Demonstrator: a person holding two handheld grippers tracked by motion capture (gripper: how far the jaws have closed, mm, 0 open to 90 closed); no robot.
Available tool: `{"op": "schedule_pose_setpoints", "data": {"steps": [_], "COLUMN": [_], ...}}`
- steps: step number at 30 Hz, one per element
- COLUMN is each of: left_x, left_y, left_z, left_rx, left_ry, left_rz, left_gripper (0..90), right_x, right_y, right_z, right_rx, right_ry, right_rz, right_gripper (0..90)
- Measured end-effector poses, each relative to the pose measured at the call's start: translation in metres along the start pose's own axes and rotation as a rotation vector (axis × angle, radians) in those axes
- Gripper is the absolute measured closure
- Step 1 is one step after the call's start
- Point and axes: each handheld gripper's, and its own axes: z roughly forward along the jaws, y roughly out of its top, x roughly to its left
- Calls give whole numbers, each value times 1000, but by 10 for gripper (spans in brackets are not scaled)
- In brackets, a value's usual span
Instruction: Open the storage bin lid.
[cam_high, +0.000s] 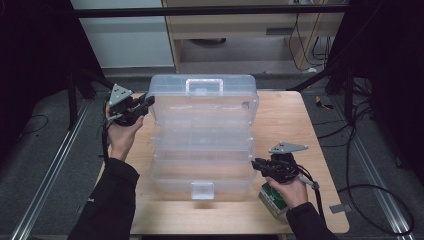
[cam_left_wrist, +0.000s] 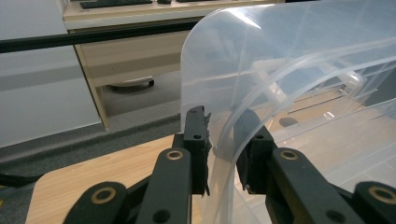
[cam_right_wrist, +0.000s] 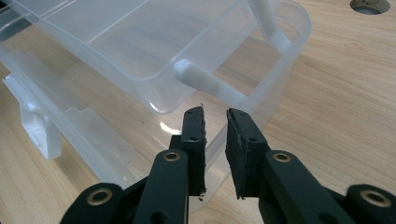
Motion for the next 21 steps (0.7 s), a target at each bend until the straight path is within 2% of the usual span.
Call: {"op": "schedule_pose_setpoints", "data": {"steps": [17, 21], "left_x": [4, 6], "left_y": [8, 8], "left_z": [18, 23], "left_rx": [21, 18], "left_ry": [21, 24], "left_rz": [-3, -17], "left_gripper": [761, 764], "right_x": [0, 0], "right_y": [0, 0], "right_z": [0, 0], "right_rx": [3, 3], "right_ry": [-1, 0], "right_rz": [-2, -1], "right_gripper": [774, 774]}}
